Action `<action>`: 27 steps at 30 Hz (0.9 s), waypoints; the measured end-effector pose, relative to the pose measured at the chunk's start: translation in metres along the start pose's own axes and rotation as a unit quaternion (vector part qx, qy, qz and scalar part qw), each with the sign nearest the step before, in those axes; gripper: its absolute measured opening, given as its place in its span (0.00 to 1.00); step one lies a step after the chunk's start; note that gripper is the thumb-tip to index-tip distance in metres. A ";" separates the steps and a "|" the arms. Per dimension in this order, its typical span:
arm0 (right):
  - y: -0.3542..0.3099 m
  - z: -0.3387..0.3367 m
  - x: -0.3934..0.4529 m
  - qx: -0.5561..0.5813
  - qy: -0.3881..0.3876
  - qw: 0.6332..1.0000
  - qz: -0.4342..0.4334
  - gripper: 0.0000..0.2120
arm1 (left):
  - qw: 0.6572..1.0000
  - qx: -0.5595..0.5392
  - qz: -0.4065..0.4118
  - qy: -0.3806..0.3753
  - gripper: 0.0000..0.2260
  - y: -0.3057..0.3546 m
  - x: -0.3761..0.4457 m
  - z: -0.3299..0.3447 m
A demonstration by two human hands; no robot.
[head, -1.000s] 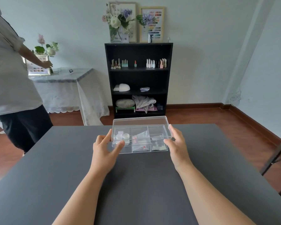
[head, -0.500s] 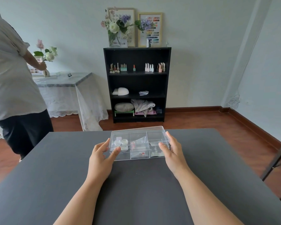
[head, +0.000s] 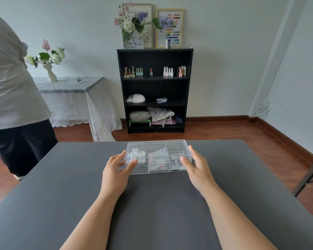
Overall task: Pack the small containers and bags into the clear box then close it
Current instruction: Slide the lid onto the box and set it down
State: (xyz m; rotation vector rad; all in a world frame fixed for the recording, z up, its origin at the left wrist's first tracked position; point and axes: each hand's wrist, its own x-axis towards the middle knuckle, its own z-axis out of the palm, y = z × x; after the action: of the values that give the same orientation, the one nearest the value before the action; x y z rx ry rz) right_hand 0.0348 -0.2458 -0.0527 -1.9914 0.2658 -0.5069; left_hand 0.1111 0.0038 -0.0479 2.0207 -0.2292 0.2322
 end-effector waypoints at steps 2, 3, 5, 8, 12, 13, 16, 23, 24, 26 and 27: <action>0.001 -0.001 -0.001 -0.014 -0.006 1.000 -0.003 0.30 | 1.000 0.000 -0.005 0.001 0.31 0.000 0.000 -0.001; 0.002 -0.001 -0.001 -0.020 -0.008 1.000 -0.004 0.30 | 1.000 0.000 -0.007 0.000 0.31 -0.001 -0.001 -0.002; 0.003 -0.002 -0.001 -0.028 -0.013 0.999 -0.005 0.30 | 1.000 -0.001 -0.009 -0.001 0.31 -0.001 -0.001 -0.003; 0.005 -0.004 -0.002 -0.039 -0.019 0.999 -0.006 0.31 | 1.000 -0.002 -0.010 -0.004 0.31 -0.002 -0.004 -0.004; 0.005 -0.008 -0.005 -0.043 -0.025 0.999 -0.005 0.31 | 1.000 -0.007 -0.015 -0.011 0.29 -0.002 -0.007 -0.006; 0.004 -0.009 -0.005 -0.046 -0.027 0.999 -0.006 0.31 | 1.000 -0.007 -0.016 -0.015 0.29 -0.002 -0.007 -0.007; 0.003 -0.010 -0.007 -0.055 -0.030 0.998 -0.005 0.30 | 0.999 -0.001 -0.021 -0.025 0.30 -0.001 -0.007 -0.008; 0.003 -0.012 -0.009 -0.061 -0.039 0.997 0.001 0.31 | 0.999 -0.001 -0.017 -0.028 0.31 -0.002 -0.008 -0.009; 0.003 -0.011 -0.009 -0.059 -0.039 0.997 0.002 0.32 | 0.999 -0.002 -0.016 -0.028 0.31 -0.002 -0.008 -0.009; 0.002 -0.009 -0.008 -0.064 -0.027 0.998 0.002 0.34 | 1.000 -0.005 -0.007 -0.017 0.33 -0.001 -0.010 -0.008; 0.000 -0.009 -0.009 -0.078 -0.014 0.997 -0.007 0.35 | 1.000 0.005 0.014 -0.005 0.33 0.000 -0.012 -0.007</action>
State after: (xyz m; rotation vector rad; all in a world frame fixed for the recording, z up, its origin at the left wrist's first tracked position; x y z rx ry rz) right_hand 0.0231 -0.2496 -0.0515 -2.1521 0.2815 -0.4788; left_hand 0.0995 0.0109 -0.0478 2.0307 -0.2623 0.2410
